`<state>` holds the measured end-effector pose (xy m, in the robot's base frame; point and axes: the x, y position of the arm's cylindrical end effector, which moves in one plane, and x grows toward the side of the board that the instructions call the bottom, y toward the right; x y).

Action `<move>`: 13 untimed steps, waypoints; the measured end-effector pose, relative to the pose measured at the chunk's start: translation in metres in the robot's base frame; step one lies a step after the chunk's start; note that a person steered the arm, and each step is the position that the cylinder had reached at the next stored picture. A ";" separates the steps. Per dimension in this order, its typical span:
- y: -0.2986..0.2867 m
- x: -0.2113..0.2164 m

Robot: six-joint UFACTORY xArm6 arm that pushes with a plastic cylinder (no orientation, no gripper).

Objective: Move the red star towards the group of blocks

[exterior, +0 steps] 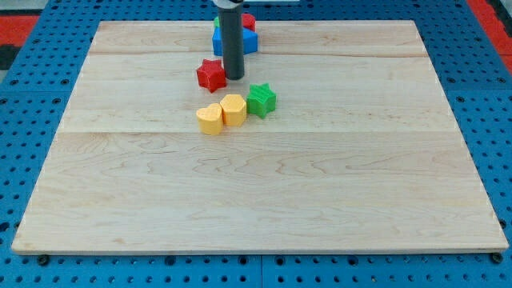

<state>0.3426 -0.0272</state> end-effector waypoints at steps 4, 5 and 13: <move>-0.029 0.005; -0.036 -0.011; -0.093 -0.014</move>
<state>0.3286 -0.1200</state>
